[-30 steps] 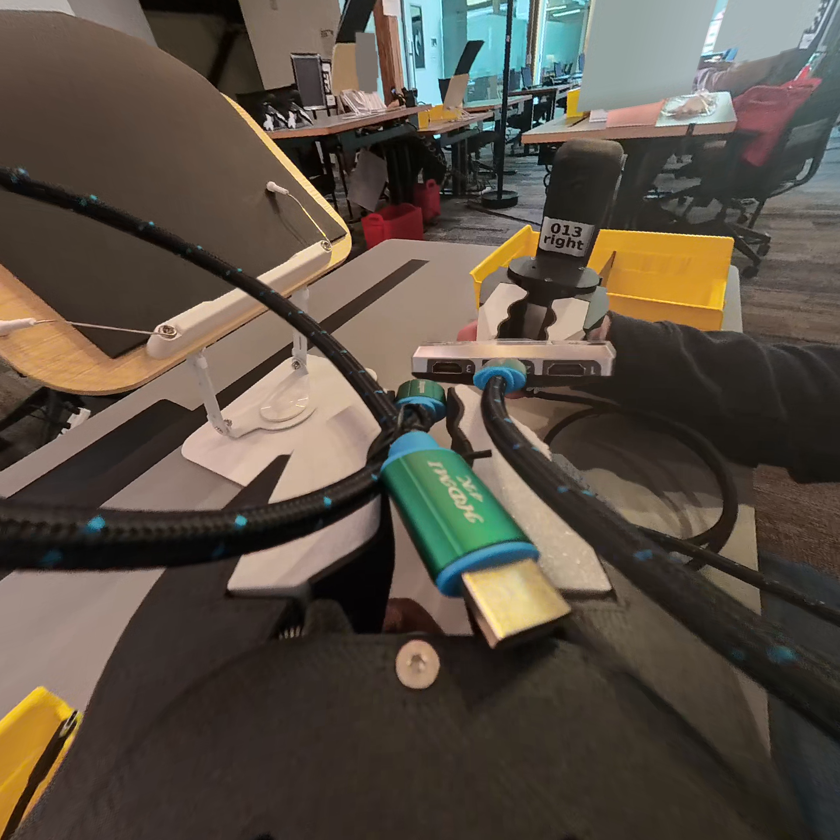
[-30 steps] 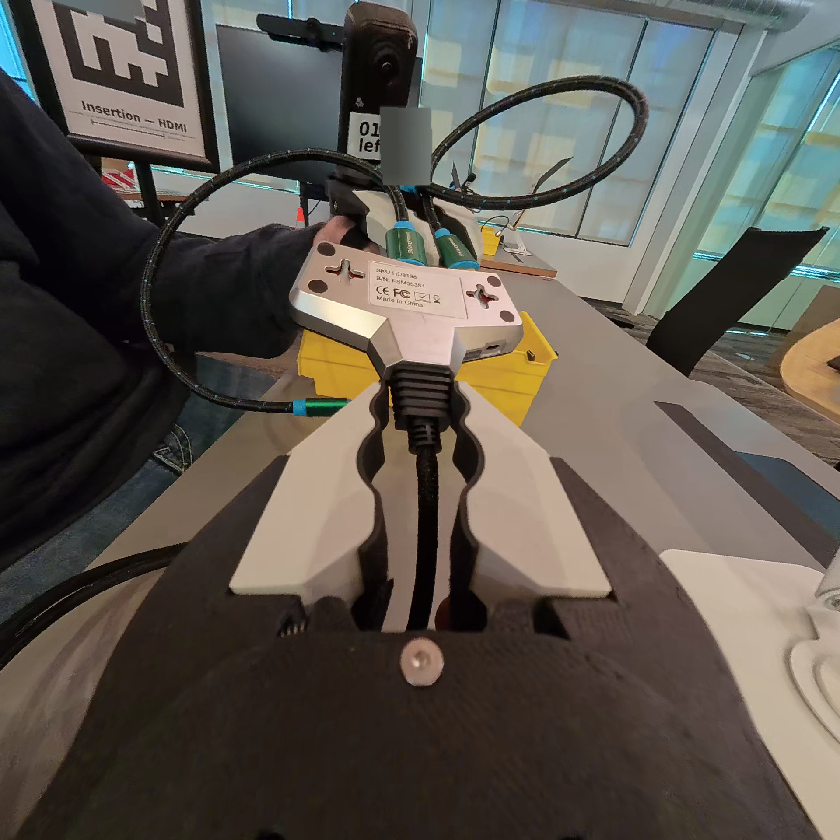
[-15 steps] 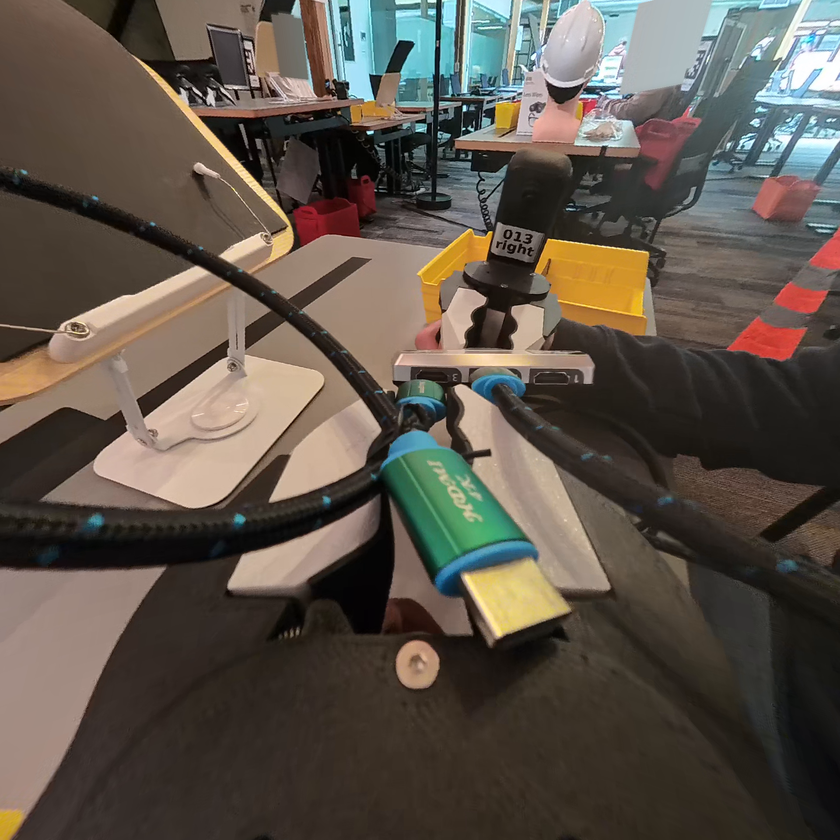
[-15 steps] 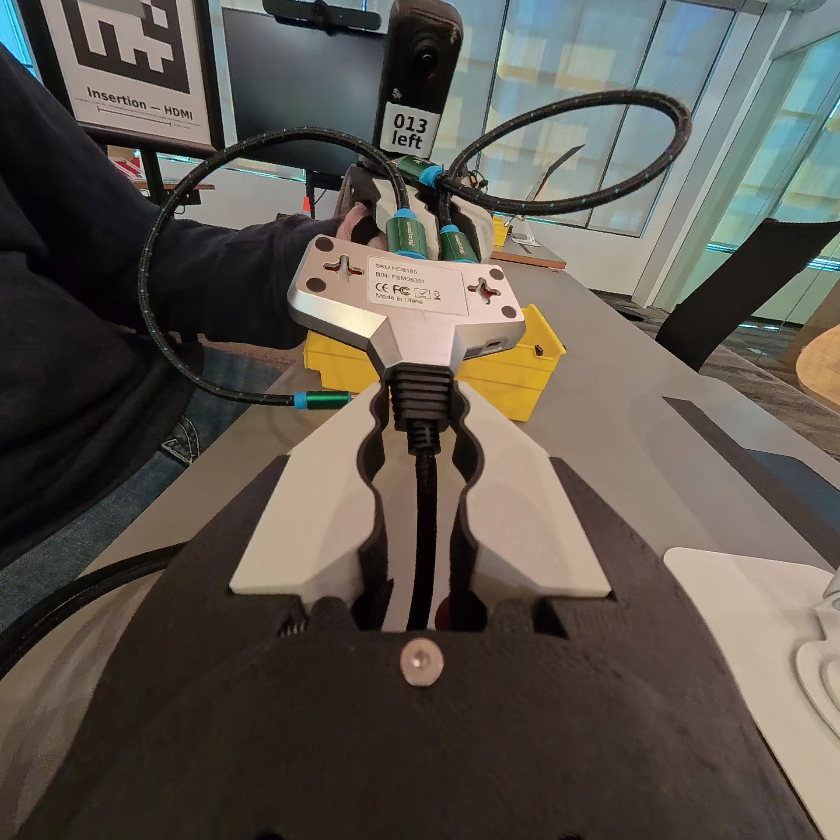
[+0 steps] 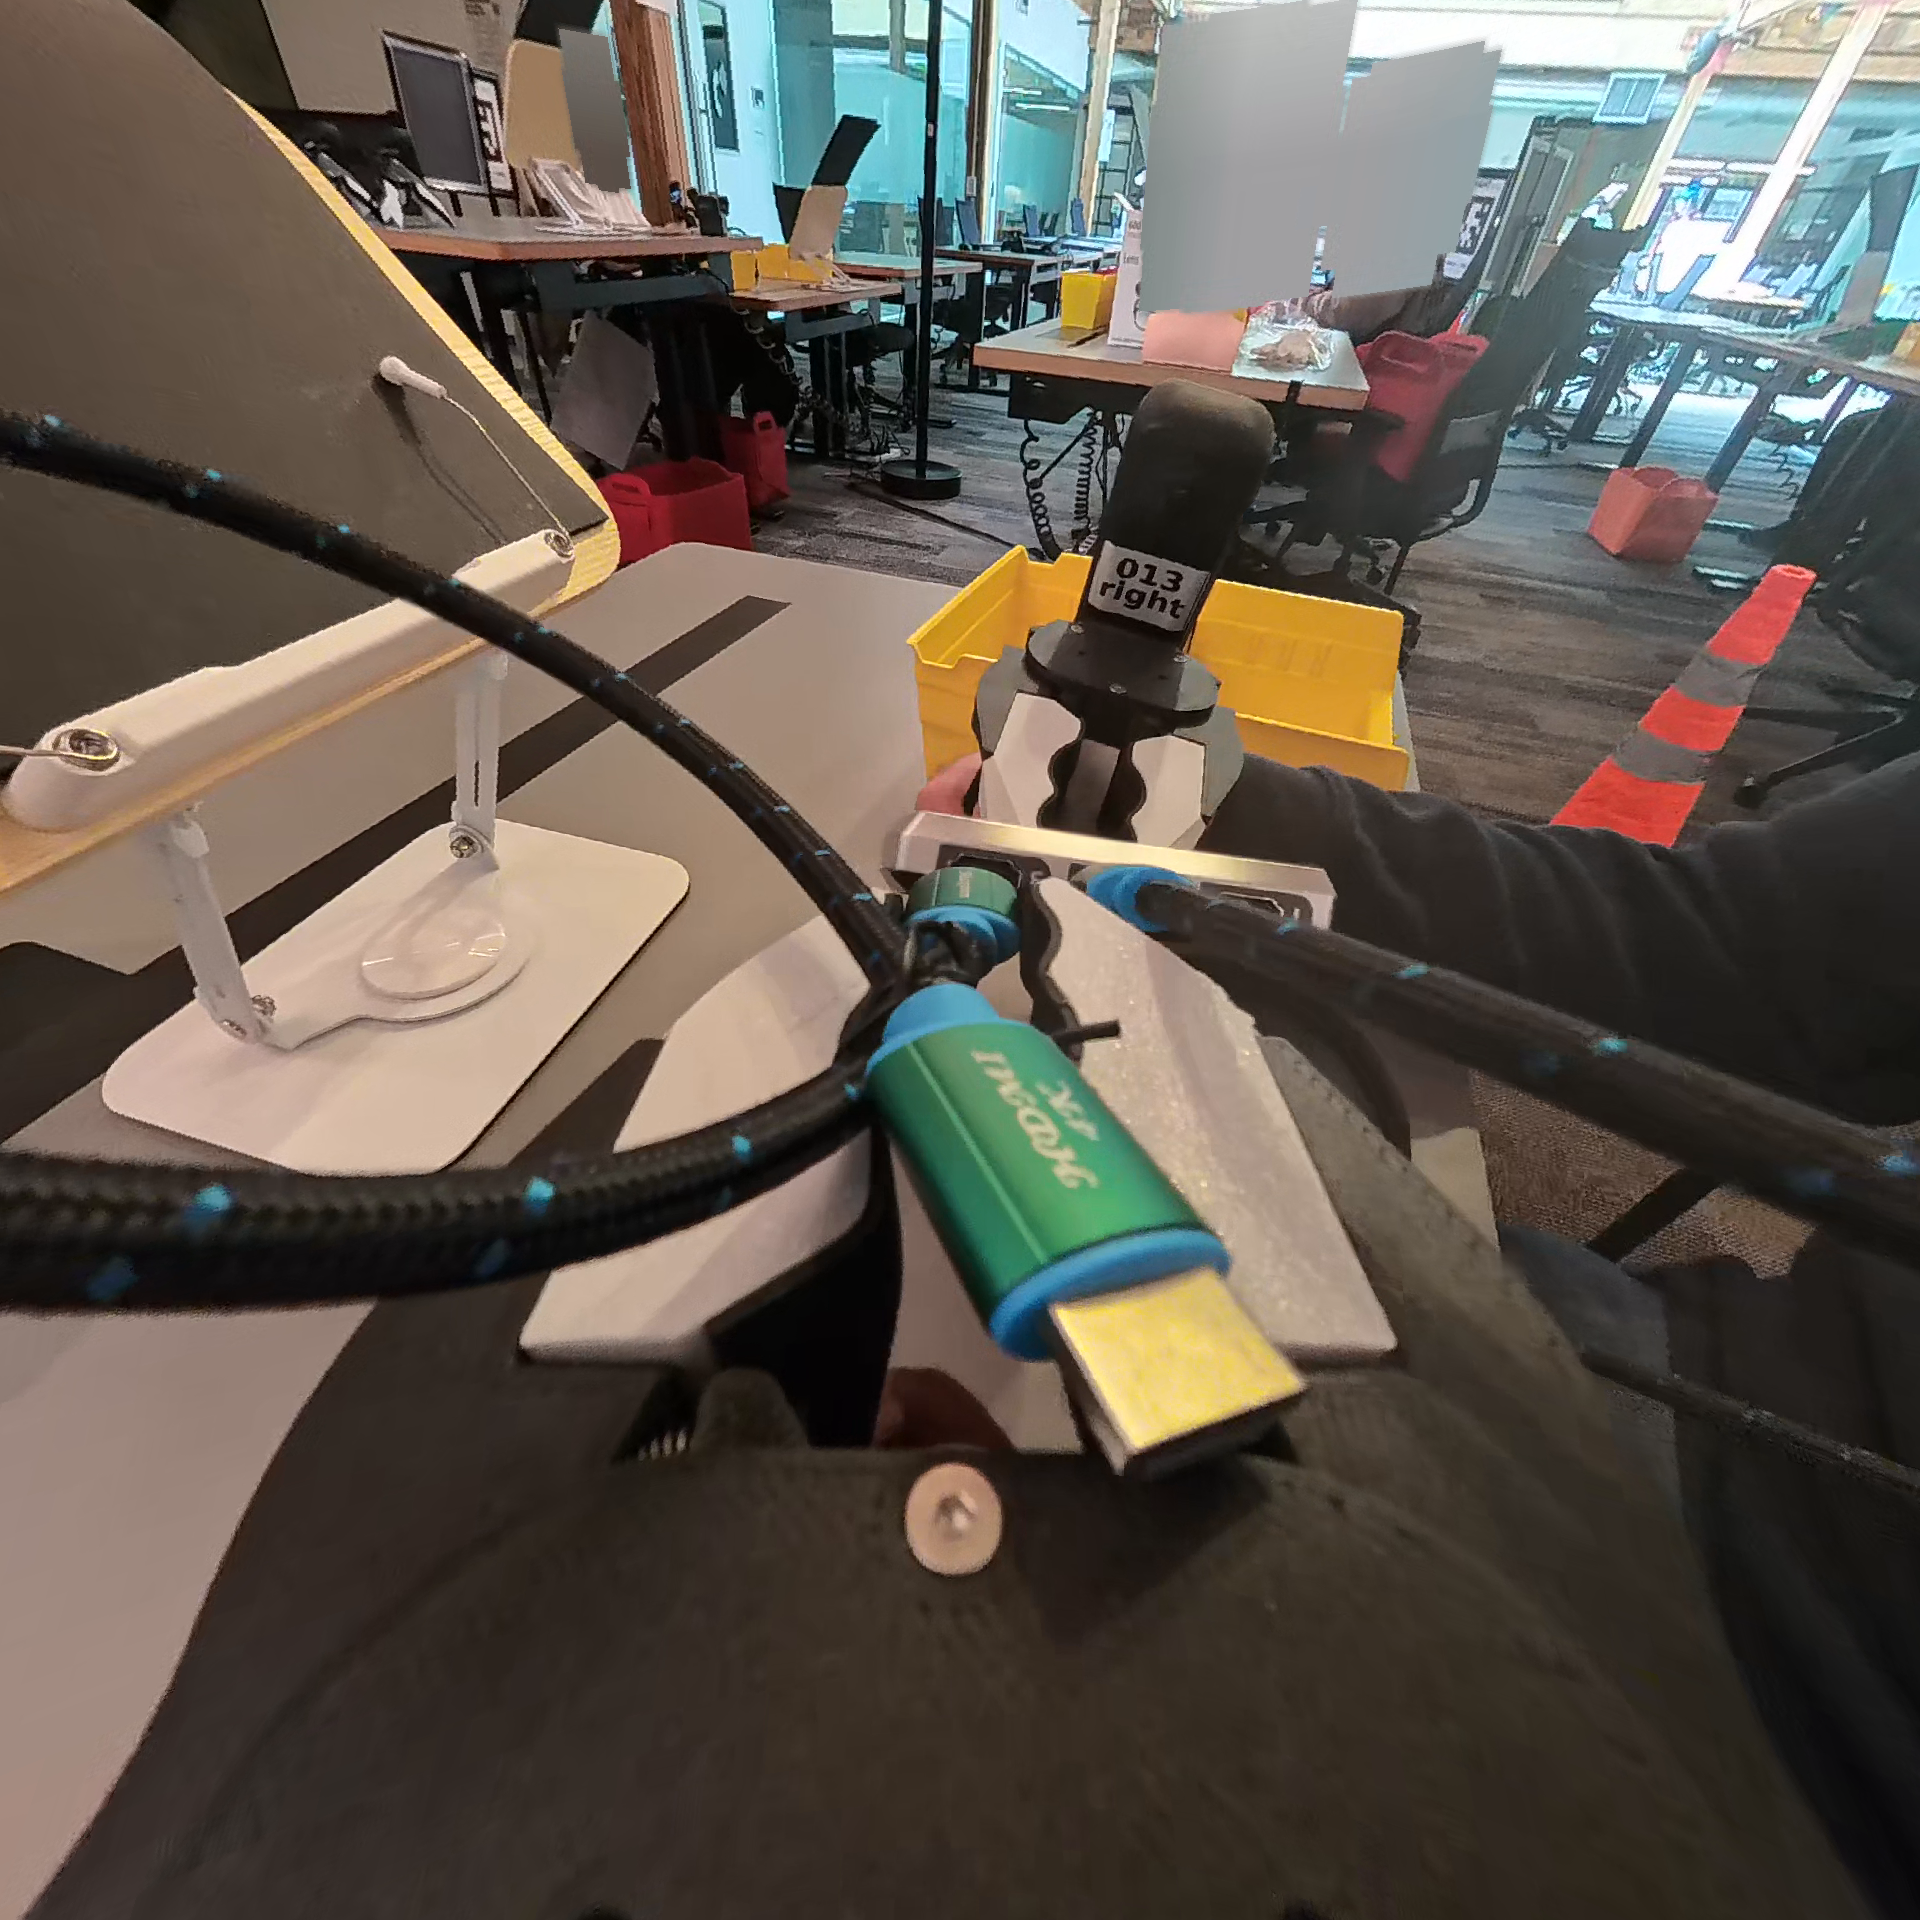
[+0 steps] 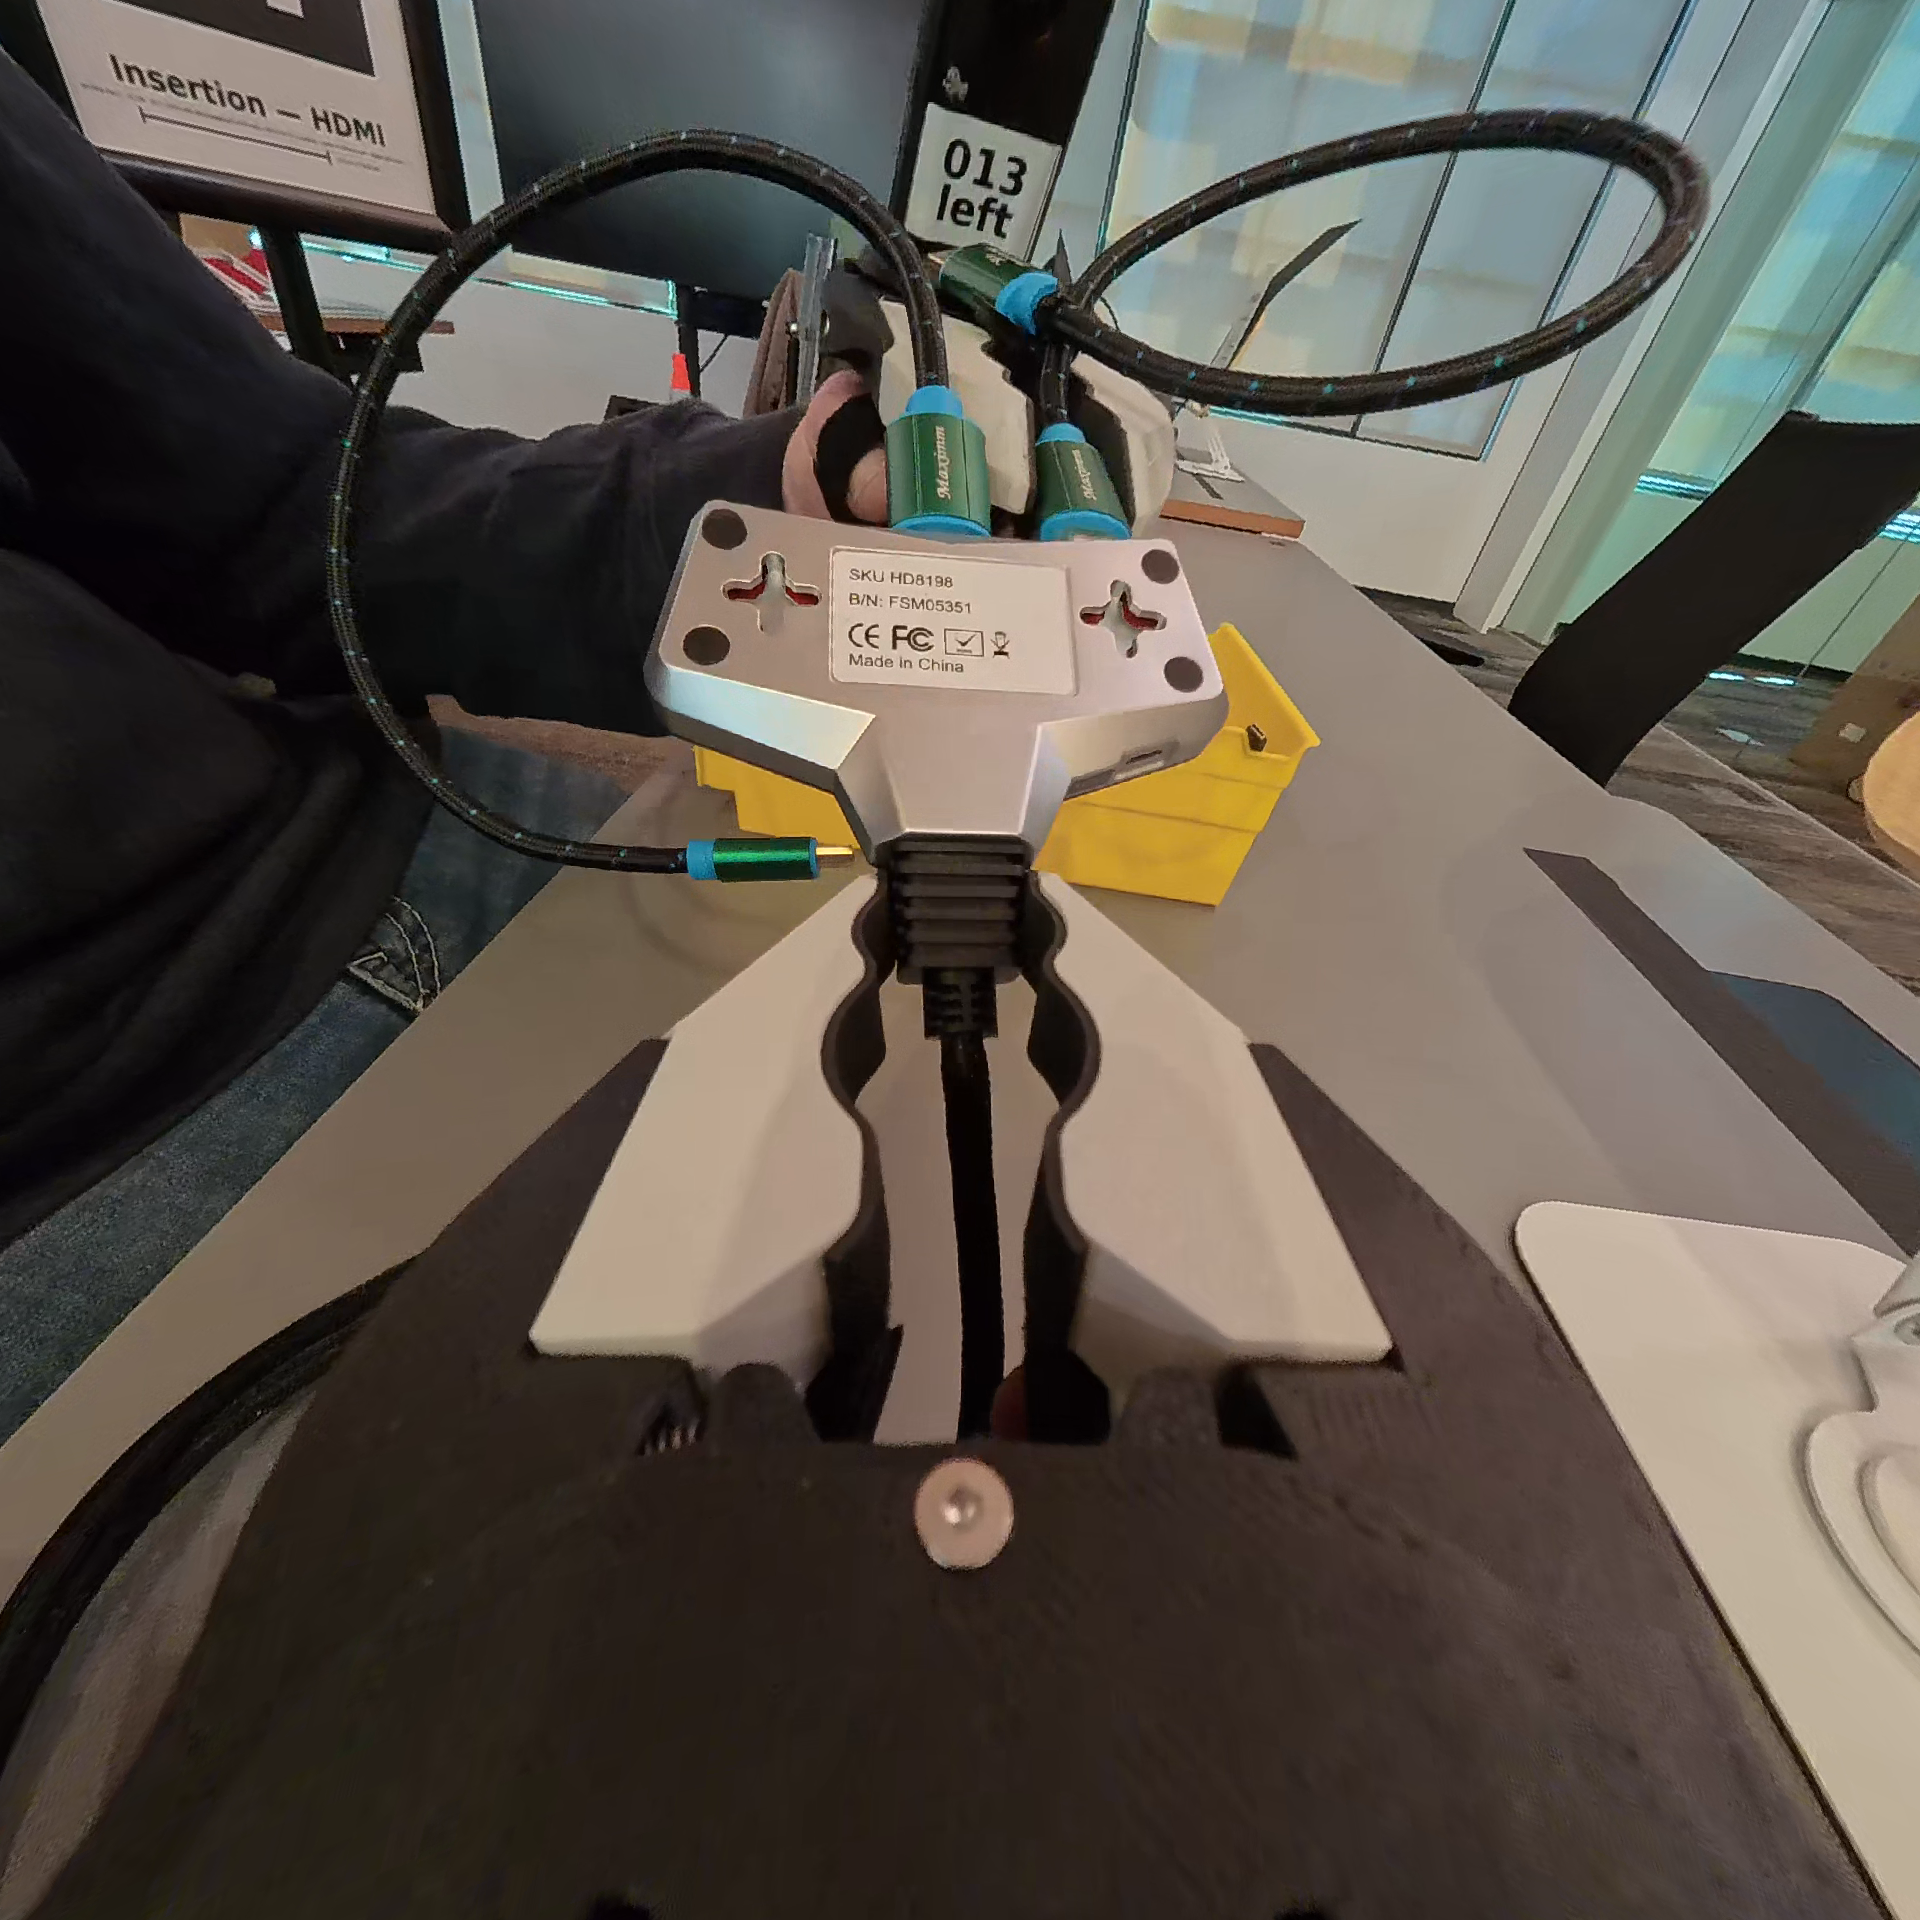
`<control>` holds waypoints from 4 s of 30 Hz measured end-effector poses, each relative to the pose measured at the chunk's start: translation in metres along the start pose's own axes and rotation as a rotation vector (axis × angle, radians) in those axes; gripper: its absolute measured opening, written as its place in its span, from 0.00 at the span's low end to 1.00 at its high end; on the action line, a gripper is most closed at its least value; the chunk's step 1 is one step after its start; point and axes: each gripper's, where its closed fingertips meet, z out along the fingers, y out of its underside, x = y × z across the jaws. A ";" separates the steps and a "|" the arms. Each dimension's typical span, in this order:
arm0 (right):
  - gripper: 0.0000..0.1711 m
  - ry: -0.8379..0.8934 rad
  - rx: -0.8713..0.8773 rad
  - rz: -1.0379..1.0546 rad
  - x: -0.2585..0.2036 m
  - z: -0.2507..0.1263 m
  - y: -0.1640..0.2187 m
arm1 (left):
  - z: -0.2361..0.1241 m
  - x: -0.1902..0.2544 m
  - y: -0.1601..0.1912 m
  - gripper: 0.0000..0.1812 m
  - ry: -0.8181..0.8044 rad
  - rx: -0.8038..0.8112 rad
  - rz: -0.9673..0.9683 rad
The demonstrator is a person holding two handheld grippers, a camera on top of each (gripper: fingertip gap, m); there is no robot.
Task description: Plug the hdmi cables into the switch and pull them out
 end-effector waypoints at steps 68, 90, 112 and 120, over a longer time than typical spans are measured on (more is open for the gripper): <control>0.12 -0.048 -0.275 0.081 -0.010 0.017 0.043 | -0.004 -0.005 0.032 0.11 0.067 -0.270 0.223; 0.12 -0.031 -0.303 0.084 -0.007 0.021 0.049 | -0.004 -0.007 0.036 0.12 0.094 -0.267 0.151; 0.12 -0.030 -0.291 0.078 -0.008 0.020 0.046 | 0.001 -0.004 0.029 0.11 0.142 -0.183 0.064; 0.12 -0.015 -0.313 0.054 -0.006 0.019 0.048 | 0.001 -0.006 0.032 0.12 0.100 -0.284 0.143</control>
